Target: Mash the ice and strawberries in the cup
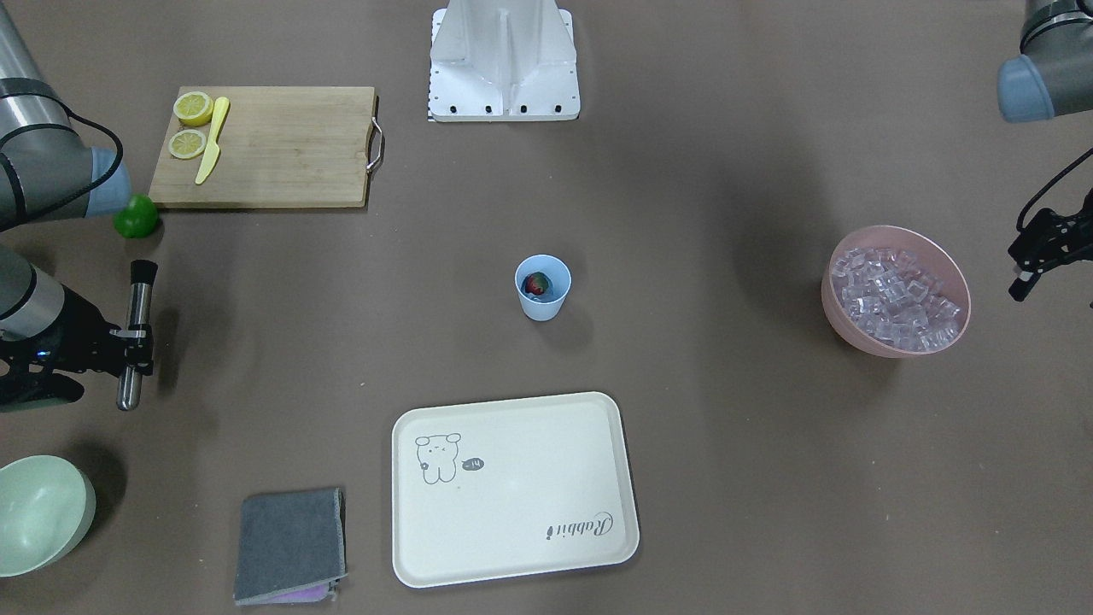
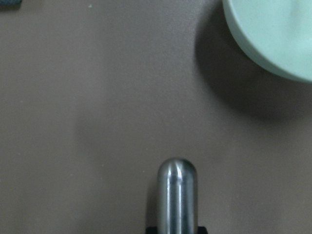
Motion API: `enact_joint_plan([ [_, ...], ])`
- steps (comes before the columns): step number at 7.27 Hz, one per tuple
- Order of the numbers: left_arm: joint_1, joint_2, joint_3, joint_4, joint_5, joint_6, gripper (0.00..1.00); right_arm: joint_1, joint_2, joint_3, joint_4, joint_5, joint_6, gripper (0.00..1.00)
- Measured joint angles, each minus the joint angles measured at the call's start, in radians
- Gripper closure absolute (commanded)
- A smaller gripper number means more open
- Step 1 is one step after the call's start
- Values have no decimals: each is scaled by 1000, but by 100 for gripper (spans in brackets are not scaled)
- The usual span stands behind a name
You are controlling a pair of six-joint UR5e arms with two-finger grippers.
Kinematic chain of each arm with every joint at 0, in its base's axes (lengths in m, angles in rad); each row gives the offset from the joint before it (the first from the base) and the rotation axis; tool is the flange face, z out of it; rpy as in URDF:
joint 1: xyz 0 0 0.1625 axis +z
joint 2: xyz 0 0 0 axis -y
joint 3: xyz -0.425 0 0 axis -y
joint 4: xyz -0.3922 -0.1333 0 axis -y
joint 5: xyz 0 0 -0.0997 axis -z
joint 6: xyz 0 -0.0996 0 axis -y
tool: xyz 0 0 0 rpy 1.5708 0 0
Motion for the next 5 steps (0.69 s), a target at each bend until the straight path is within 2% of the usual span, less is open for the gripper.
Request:
enact_joint_plan([
  [1,1,-4,1,0,0,0,3,-6,2,-27,7,-4,0,100],
  [2,3,-9,1,0,0,0,3,-11,4,-41,9,-7,0,78],
  [3,4,-13,2,0,0,1,3,-14,9,-47,8,-6,2,1],
  [5,5,-14,2,0,0,1,3,-15,8,-46,4,-4,10,0],
])
